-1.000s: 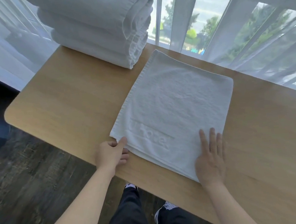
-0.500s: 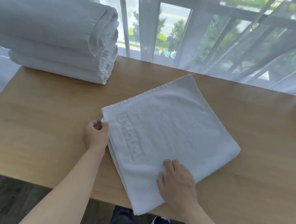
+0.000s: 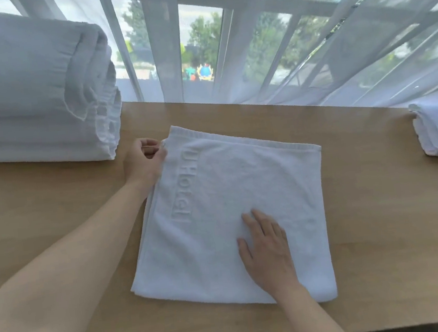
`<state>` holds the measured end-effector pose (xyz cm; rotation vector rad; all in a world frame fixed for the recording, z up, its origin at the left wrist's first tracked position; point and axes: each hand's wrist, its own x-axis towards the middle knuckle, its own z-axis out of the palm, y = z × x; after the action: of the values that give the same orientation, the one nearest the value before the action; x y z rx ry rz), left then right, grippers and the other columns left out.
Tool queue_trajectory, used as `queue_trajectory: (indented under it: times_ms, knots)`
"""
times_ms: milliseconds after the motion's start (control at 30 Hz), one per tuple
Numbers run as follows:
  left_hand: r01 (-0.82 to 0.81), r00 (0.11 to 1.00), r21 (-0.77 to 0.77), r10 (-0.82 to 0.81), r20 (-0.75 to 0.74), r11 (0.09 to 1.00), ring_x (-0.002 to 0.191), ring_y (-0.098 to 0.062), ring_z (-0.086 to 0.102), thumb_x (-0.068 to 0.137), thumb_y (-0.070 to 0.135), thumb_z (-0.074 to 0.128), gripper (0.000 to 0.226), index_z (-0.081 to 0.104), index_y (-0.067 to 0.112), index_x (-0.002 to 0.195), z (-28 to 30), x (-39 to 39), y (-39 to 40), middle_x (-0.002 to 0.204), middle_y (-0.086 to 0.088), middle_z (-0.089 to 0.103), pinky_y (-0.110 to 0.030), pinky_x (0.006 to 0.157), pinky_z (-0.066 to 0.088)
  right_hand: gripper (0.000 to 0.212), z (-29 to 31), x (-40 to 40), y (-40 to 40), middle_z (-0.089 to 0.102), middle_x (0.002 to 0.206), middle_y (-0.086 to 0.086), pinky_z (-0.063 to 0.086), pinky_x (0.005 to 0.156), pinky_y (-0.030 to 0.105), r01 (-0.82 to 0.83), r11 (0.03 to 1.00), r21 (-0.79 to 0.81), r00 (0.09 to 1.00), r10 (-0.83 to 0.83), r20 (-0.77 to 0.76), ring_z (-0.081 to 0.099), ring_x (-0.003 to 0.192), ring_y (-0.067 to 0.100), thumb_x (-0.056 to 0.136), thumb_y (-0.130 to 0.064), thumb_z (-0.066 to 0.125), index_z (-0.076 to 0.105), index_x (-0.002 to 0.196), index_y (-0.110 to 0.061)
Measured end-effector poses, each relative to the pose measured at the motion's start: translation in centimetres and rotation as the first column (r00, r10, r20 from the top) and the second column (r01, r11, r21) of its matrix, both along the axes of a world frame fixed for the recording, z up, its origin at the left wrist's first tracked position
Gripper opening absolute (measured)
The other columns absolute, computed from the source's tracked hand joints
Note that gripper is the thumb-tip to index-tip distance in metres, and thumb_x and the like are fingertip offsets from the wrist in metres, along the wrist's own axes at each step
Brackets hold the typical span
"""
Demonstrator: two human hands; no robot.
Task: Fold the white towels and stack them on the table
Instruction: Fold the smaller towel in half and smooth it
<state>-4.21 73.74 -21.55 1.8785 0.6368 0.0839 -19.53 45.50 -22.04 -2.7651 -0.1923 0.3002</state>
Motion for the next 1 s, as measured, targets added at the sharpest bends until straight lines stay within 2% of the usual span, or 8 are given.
queue_trajectory:
  times_ms: [167, 267, 400, 500, 633, 767, 900, 1000]
  knots:
    - [0.045, 0.999, 0.141, -0.041, -0.026, 0.989, 0.079, -0.007, 0.056, 0.083, 0.033, 0.08, 0.033, 0.058, 0.019, 0.103, 0.3, -1.9, -0.9, 0.092, 0.01, 0.06, -0.022, 0.07, 0.044, 0.054, 0.4, 0.9, -0.9, 0.031, 0.161, 0.004, 0.015, 0.123, 0.044, 0.061, 0.998, -0.013, 0.994, -0.06, 0.091, 0.022, 0.15, 0.027, 0.099, -0.034, 0.054, 0.041, 0.15, -0.023]
    - [0.041, 0.998, 0.172, -0.032, -0.057, 0.984, 0.082, -0.015, 0.058, 0.084, 0.037, 0.078, 0.033, 0.06, 0.02, 0.106, 0.0, -7.1, -1.5, 0.095, 0.002, 0.063, -0.028, 0.075, 0.047, 0.061, 0.0, 2.1, -1.4, -0.001, 0.168, -0.004, -0.011, 0.123, 0.045, 0.09, 0.994, -0.069, 0.995, -0.092, -0.031, -0.013, 0.154, 0.02, 0.103, -0.049, 0.035, 0.012, 0.159, -0.037]
    - [0.061, 0.981, 0.198, -0.023, -0.192, 0.978, 0.084, -0.007, 0.057, 0.085, 0.042, 0.077, 0.033, 0.059, 0.027, 0.107, -0.6, -14.8, -1.6, 0.094, 0.009, 0.059, -0.022, 0.068, 0.042, 0.064, -1.1, 2.1, -1.5, -0.023, 0.165, -0.008, -0.017, 0.121, 0.048, 0.055, 0.994, -0.096, 0.995, -0.062, -0.072, -0.03, 0.149, 0.016, 0.102, -0.057, 0.014, -0.011, 0.158, -0.039]
    - [0.024, 0.963, 0.154, 0.018, -0.268, 0.988, 0.085, -0.009, 0.058, 0.084, 0.044, 0.077, 0.031, 0.057, 0.031, 0.104, -0.7, -18.7, -1.4, 0.096, 0.008, 0.059, -0.024, 0.067, 0.043, 0.063, -1.7, 1.7, -1.8, -0.023, 0.165, -0.006, -0.017, 0.121, 0.049, 0.03, 0.993, -0.113, 0.998, -0.035, -0.045, -0.028, 0.15, 0.018, 0.103, -0.058, 0.008, -0.014, 0.157, -0.037]
    - [0.01, 0.952, 0.181, 0.046, -0.303, 0.983, 0.072, -0.005, 0.06, 0.082, 0.047, 0.077, 0.021, 0.06, 0.036, 0.087, -0.6, -22.1, -1.6, 0.082, 0.011, 0.064, -0.024, 0.059, 0.042, 0.064, -2.1, 2.7, -2.6, -0.023, 0.165, -0.006, -0.019, 0.12, 0.047, -0.018, 0.989, -0.147, 0.999, 0.014, -0.029, -0.027, 0.15, 0.018, 0.101, -0.06, 0.004, -0.016, 0.157, -0.037]
    - [-0.049, 0.945, 0.145, 0.093, -0.315, 0.988, 0.074, -0.009, 0.061, 0.082, 0.049, 0.077, 0.021, 0.064, 0.033, 0.084, -0.7, -24.0, -1.4, 0.078, 0.01, 0.066, -0.028, 0.061, 0.044, 0.064, -1.6, 3.2, -3.2, -0.011, 0.167, -0.001, -0.017, 0.122, 0.042, -0.043, 0.999, -0.032, 0.998, 0.042, -0.039, -0.016, 0.153, 0.019, 0.105, -0.049, 0.025, 0.002, 0.16, -0.028]
    - [-0.039, 0.942, 0.08, 0.063, -0.33, 0.996, 0.073, -0.013, 0.062, 0.082, 0.046, 0.078, 0.018, 0.068, 0.032, 0.086, -1.0, -25.1, -0.6, 0.077, 0.006, 0.068, -0.029, 0.064, 0.046, 0.055, -0.3, 0.0, -5.2, 0.02, 0.165, 0.007, 0.001, 0.123, 0.043, 0.184, 0.983, 0.012, 0.98, -0.185, 0.067, 0.014, 0.153, 0.024, 0.104, -0.036, 0.043, 0.032, 0.155, -0.018]
    - [0.007, 0.941, -0.003, -0.007, -0.339, 1.0, 0.071, -0.015, 0.068, 0.088, 0.043, 0.074, 0.013, 0.072, 0.029, 0.088, -1.0, -25.1, -0.1, 0.079, 0.007, 0.074, -0.03, 0.065, 0.05, 0.047, 0.3, -2.3, -6.8, 0.04, 0.152, 0.012, 0.025, 0.109, 0.052, 0.504, 0.864, -0.017, 0.861, -0.501, 0.086, 0.038, 0.136, 0.034, 0.099, -0.031, 0.053, 0.045, 0.143, -0.017]
